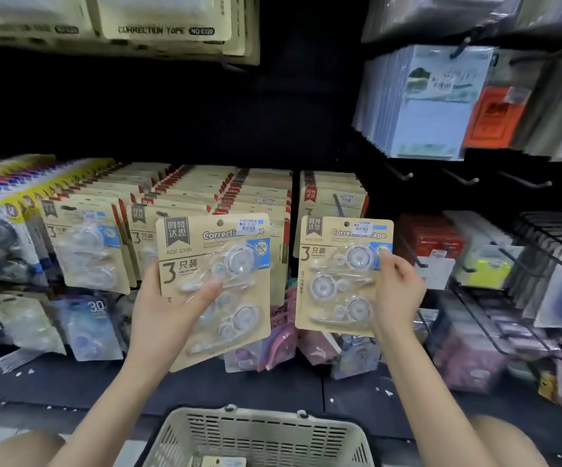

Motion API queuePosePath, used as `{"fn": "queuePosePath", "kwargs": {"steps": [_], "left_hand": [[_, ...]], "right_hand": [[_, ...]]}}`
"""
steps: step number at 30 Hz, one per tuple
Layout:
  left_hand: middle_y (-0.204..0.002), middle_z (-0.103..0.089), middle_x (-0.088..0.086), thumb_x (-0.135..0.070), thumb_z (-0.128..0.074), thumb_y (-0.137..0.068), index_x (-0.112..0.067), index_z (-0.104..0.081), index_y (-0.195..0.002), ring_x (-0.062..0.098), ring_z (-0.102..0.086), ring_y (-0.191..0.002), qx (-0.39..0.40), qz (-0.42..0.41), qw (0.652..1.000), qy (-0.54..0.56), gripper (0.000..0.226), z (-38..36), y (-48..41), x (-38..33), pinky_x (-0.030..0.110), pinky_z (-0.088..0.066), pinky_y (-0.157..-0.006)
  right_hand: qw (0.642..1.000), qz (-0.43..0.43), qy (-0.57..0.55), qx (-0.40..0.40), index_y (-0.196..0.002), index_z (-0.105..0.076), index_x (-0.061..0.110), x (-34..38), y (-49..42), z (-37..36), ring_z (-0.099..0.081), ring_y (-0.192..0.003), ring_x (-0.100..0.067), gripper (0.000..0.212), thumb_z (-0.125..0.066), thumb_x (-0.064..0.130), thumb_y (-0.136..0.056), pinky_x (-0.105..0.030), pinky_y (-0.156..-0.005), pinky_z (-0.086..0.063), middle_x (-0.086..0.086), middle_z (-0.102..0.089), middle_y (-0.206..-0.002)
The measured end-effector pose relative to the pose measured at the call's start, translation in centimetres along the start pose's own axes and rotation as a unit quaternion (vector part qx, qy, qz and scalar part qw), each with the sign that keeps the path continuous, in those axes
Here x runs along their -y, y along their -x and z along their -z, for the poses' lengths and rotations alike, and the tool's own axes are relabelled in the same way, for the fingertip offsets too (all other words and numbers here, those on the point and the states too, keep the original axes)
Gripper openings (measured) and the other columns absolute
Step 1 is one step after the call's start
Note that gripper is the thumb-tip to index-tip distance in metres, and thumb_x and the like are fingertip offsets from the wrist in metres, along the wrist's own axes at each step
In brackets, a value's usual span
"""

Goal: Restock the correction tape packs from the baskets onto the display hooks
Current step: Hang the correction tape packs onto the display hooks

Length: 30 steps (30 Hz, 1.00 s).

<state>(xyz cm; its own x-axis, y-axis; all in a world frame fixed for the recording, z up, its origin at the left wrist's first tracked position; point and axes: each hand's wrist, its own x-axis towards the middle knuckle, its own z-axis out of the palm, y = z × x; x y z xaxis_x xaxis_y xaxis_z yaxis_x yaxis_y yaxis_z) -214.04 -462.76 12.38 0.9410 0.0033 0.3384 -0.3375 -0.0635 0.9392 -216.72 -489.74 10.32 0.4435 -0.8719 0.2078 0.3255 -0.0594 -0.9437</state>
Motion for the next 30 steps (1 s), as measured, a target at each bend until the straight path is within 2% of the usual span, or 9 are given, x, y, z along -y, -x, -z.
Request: {"fn": "queuePosePath", "kwargs": {"steps": [3, 7, 13, 18, 22, 25, 26, 28, 30], "left_hand": [[-0.096, -0.07, -0.029, -0.019, -0.081, -0.074, -0.039, -0.056, -0.105, -0.014, -0.062, -0.093, 0.003, -0.006, 1.0, -0.002, 0.045, -0.4, -0.9, -0.4, 0.004, -0.045, -0.073], [-0.094, -0.068, -0.029, -0.019, -0.081, -0.073, -0.042, -0.054, -0.103, -0.02, -0.059, -0.089, 0.004, -0.017, 1.0, -0.011, 0.047, -1.0, -1.9, -0.8, 0.002, -0.044, -0.072], [-0.104, -0.066, -0.021, -0.013, -0.081, -0.076, -0.041, -0.054, -0.104, -0.019, -0.06, -0.091, 0.013, -0.026, 0.999, -0.017, 0.048, -1.9, -3.1, -1.0, -0.002, -0.042, -0.071], [-0.1, -0.066, -0.027, -0.021, -0.081, -0.072, -0.044, -0.052, -0.104, -0.02, -0.058, -0.092, 0.02, -0.029, 0.999, -0.017, 0.049, -2.6, -3.9, -1.3, 0.005, -0.044, -0.076], [-0.114, -0.067, -0.024, -0.037, -0.081, -0.063, -0.035, -0.055, -0.123, -0.004, -0.06, -0.111, 0.018, -0.017, 1.0, -0.008, 0.066, -2.8, -4.7, -1.4, 0.027, -0.046, -0.096], [-0.103, -0.064, -0.038, -0.032, -0.08, -0.066, -0.045, -0.052, -0.114, -0.019, -0.057, -0.1, 0.018, -0.017, 1.0, -0.012, 0.057, -2.9, -5.1, -2.0, 0.018, -0.042, -0.089], [-0.097, -0.062, -0.043, -0.028, -0.08, -0.069, -0.047, -0.049, -0.11, -0.026, -0.054, -0.094, 0.017, -0.015, 1.0, -0.011, 0.055, -3.1, -5.1, -2.1, 0.015, -0.04, -0.087], [-0.094, -0.055, -0.044, -0.02, -0.08, -0.075, -0.046, -0.044, -0.109, -0.036, -0.046, -0.085, 0.01, -0.011, 1.0, -0.012, 0.057, -3.5, -5.2, -2.4, 0.013, -0.037, -0.09], [-0.101, -0.05, -0.04, -0.018, -0.08, -0.076, -0.046, -0.045, -0.104, -0.035, -0.046, -0.085, 0.008, -0.013, 1.0, -0.02, 0.053, -3.6, -5.5, -2.3, 0.012, -0.037, -0.09]], "right_hand": [[1.0, 0.006, 0.015, -0.004, -0.083, -0.067, 0.01, 0.1, -0.3, -0.3, -0.053, -0.054, 0.012, 0.021, -0.057, 0.018, -0.099, -0.004, -0.053, -0.04, 0.012, -0.062, -0.07], [0.999, 0.018, 0.031, -0.015, -0.073, -0.063, 0.023, 0.1, -0.3, 0.2, -0.052, -0.053, 0.012, 0.026, -0.057, 0.02, -0.099, -0.004, -0.053, -0.04, 0.011, -0.06, -0.069], [0.999, 0.003, 0.048, -0.012, -0.075, -0.065, 0.017, -0.7, -1.2, -0.4, -0.047, -0.052, 0.007, 0.025, -0.058, 0.022, -0.099, -0.006, -0.053, -0.04, 0.008, -0.057, -0.064], [0.996, -0.089, -0.017, -0.016, -0.076, -0.065, 0.019, -1.2, -3.1, -3.4, -0.056, -0.074, -0.006, 0.024, -0.057, 0.021, -0.099, -0.019, -0.067, -0.045, 0.006, -0.064, -0.078], [0.987, -0.152, -0.054, -0.001, -0.087, -0.067, 0.013, -1.2, -5.6, -6.1, -0.061, -0.091, -0.014, 0.018, -0.056, 0.019, -0.1, -0.02, -0.072, -0.05, -0.002, -0.07, -0.098], [0.981, -0.185, -0.058, -0.008, -0.104, -0.065, -0.002, -1.4, -7.5, -7.2, -0.057, -0.119, -0.024, 0.021, -0.057, 0.018, -0.1, -0.035, -0.1, -0.047, -0.014, -0.063, -0.125], [0.98, -0.193, -0.058, -0.006, -0.106, -0.065, -0.001, -1.5, -8.0, -7.4, -0.055, -0.122, -0.024, 0.02, -0.057, 0.017, -0.1, -0.036, -0.102, -0.045, -0.013, -0.062, -0.127], [0.978, -0.199, -0.056, 0.006, -0.095, -0.066, 0.008, -1.8, -8.8, -7.8, -0.06, -0.111, -0.018, 0.014, -0.056, 0.018, -0.1, -0.035, -0.096, -0.046, -0.009, -0.066, -0.119], [0.978, -0.202, -0.041, 0.017, -0.089, -0.065, 0.012, -2.7, -9.5, -7.9, -0.058, -0.097, -0.015, 0.02, -0.053, 0.022, -0.101, -0.036, -0.092, -0.048, -0.004, -0.068, -0.1]]}}
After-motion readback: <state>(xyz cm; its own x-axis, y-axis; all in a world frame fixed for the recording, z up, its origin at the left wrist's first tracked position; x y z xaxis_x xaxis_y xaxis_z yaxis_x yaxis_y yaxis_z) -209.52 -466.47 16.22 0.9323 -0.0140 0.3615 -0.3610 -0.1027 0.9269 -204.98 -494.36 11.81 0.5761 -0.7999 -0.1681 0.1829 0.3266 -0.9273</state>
